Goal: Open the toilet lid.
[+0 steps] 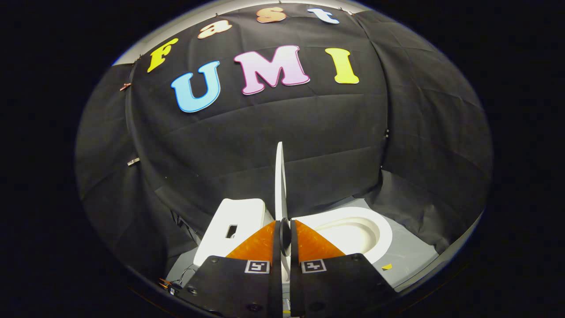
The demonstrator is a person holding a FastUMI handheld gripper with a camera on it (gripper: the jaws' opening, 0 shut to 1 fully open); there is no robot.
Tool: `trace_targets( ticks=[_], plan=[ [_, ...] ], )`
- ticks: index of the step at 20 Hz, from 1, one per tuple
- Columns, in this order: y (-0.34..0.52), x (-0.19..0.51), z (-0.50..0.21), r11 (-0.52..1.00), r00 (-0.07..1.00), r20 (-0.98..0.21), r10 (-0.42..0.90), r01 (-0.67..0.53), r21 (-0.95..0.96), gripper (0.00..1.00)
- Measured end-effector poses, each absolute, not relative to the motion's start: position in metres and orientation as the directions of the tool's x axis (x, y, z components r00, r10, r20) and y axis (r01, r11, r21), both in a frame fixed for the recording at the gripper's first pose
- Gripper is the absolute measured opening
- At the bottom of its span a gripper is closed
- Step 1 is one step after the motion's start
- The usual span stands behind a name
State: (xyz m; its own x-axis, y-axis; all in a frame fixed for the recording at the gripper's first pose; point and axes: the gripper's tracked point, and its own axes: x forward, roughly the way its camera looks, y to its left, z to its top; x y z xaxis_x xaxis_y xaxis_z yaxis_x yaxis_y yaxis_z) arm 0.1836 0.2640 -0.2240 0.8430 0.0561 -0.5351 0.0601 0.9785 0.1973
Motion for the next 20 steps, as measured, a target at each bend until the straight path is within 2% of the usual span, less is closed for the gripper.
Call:
trace_targets(
  ticks=[20],
  plan=[
    [0.399,0.169,-0.234,0.994,0.855,-0.512,0.084,-0.106,-0.015,0.12]
  ],
)
